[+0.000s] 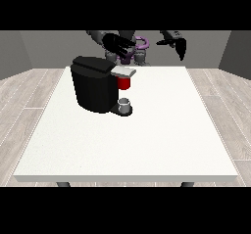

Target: Insert the coffee pod into the coffee machine and close the lid

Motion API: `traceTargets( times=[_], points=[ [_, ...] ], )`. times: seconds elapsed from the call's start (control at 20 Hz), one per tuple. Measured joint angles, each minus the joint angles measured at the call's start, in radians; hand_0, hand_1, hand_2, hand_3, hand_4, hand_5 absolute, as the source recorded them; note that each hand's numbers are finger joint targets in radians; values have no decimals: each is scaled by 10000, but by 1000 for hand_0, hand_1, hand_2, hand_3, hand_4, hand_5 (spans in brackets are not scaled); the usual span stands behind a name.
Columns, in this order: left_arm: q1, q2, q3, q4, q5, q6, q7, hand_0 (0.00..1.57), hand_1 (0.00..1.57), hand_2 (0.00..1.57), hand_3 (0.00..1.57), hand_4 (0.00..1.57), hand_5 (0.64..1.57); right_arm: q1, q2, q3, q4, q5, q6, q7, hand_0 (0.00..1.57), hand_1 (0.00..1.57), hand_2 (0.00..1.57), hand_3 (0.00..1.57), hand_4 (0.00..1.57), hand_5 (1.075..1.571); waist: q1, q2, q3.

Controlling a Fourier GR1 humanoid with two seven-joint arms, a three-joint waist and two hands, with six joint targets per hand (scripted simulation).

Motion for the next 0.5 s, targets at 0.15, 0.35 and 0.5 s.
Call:
traceTargets(
  times=[0.15,0.35,0.5],
  points=[
    [205,-112,-98,-69,-17,33,-222,0,0,0,0,192,1571,257,195,120,-201,-134,271,-337,0,0,0,0,259,1571,-154,-194,1],
    [463,-239,-120,79,-20,120,-436,0,0,0,0,192,1571,1204,481,654,-725,-715,481,-910,0,0,0,0,286,1571,-493,-581,1],
    [677,-149,45,437,7,118,-657,0,0,0,0,192,1571,2283,572,1293,-1275,-1427,182,-1089,0,0,0,0,157,1571,-826,-951,0]
  ],
)
